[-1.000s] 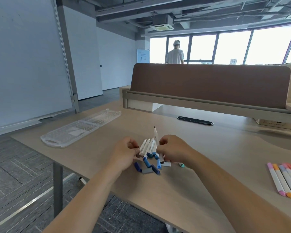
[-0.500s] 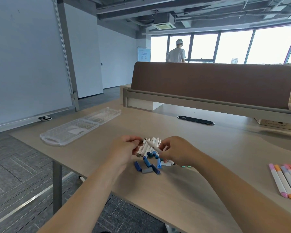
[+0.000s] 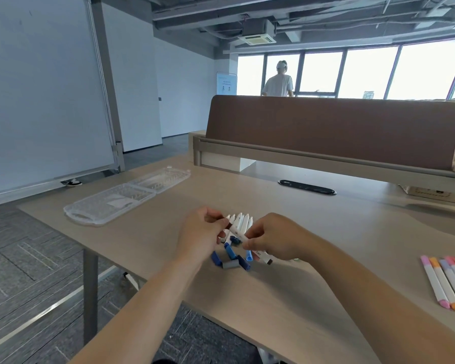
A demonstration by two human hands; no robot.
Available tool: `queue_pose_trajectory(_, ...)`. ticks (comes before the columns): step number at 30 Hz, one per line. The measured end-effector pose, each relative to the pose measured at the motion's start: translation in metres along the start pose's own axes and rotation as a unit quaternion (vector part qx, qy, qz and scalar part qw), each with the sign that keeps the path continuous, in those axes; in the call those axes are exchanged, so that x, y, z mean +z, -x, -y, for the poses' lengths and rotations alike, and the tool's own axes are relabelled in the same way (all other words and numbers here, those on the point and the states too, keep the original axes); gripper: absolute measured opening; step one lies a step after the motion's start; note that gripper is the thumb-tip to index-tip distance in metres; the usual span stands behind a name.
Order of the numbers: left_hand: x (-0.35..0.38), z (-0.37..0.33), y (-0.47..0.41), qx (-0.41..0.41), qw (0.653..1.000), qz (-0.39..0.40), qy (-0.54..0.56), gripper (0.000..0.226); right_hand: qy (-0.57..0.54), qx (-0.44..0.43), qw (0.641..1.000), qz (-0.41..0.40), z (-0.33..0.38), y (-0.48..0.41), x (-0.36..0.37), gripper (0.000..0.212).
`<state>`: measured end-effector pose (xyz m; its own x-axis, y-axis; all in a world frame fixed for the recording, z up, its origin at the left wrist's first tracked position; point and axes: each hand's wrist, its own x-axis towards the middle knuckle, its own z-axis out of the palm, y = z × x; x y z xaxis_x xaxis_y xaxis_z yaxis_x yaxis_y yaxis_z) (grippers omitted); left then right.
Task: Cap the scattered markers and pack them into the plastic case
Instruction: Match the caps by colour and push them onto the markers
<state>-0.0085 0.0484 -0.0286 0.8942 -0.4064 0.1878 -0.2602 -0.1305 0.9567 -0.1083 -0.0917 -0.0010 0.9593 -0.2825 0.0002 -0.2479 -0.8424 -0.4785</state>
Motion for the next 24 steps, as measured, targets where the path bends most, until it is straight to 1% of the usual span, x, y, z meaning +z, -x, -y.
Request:
queue_pose_trajectory(2, 0.003, 0.0, 0.004, 0.012, 1.0, -0.008, -0.023, 0.003, -0.014, -0.003, 1.0, -0.009, 0.0, 0.002, -0.002, 0.02)
queue_pose_trajectory(7, 0.008, -0.003, 0.01, 0.011, 1.0, -0.005, -0.021, 0.015, -0.03, 0.007, 0.999, -0.012, -0.003, 0.004, -0.003, 0.023)
queue_pose_trajectory(9, 0.01, -0.008, 0.01, 0.005, 1.0, 0.01, -0.001, 0.021, -0.038, 0.014, 0.999, -0.022, -0.004, 0.007, -0.006, 0.027)
queue_pose_trajectory(10, 0.011, -0.011, 0.009, 0.001, 0.999, 0.03, 0.023, 0.027, -0.04, 0.014, 0.998, -0.037, -0.004, 0.008, -0.009, 0.029)
queue_pose_trajectory(11, 0.013, -0.015, 0.008, -0.003, 0.997, 0.057, 0.046, 0.035, -0.051, 0.015, 0.997, -0.058, -0.004, 0.008, -0.012, 0.027)
queue_pose_trajectory(12, 0.016, -0.017, 0.006, -0.007, 0.995, 0.077, 0.059, 0.043, -0.071, 0.019, 0.994, -0.077, -0.004, 0.007, -0.014, 0.02)
queue_pose_trajectory(13, 0.018, -0.019, 0.003, -0.01, 0.995, 0.078, 0.056, 0.05, -0.09, 0.027, 0.991, -0.093, -0.004, 0.005, -0.016, 0.008)
queue_pose_trajectory(14, 0.019, -0.019, 0.0, -0.013, 0.997, 0.066, 0.045, 0.055, -0.094, 0.041, 0.989, -0.107, -0.004, 0.002, -0.018, 0.006)
queue_pose_trajectory(15, 0.018, -0.019, -0.001, -0.018, 0.998, 0.049, 0.032, 0.056, -0.082, 0.063, 0.988, -0.115, -0.006, -0.002, -0.017, 0.01)
queue_pose_trajectory(17, 0.017, -0.017, -0.001, -0.023, 0.999, 0.034, 0.019, 0.047, -0.033, 0.105, 0.988, -0.11, -0.011, -0.007, -0.015, 0.011)
queue_pose_trajectory(19, 0.016, -0.012, 0.0, -0.025, 0.999, 0.044, 0.001, 0.031, 0.035, 0.129, 0.986, -0.103, -0.013, -0.01, -0.009, 0.013)
queue_pose_trajectory(20, 0.016, -0.011, 0.001, -0.028, 0.998, 0.052, -0.01, 0.028, 0.066, 0.135, 0.983, -0.103, -0.014, -0.011, -0.006, 0.012)
queue_pose_trajectory(24, 0.015, -0.005, 0.001, -0.03, 0.998, 0.06, -0.02, 0.027, 0.156, 0.16, 0.97, -0.099, -0.017, -0.015, 0.008, 0.012)
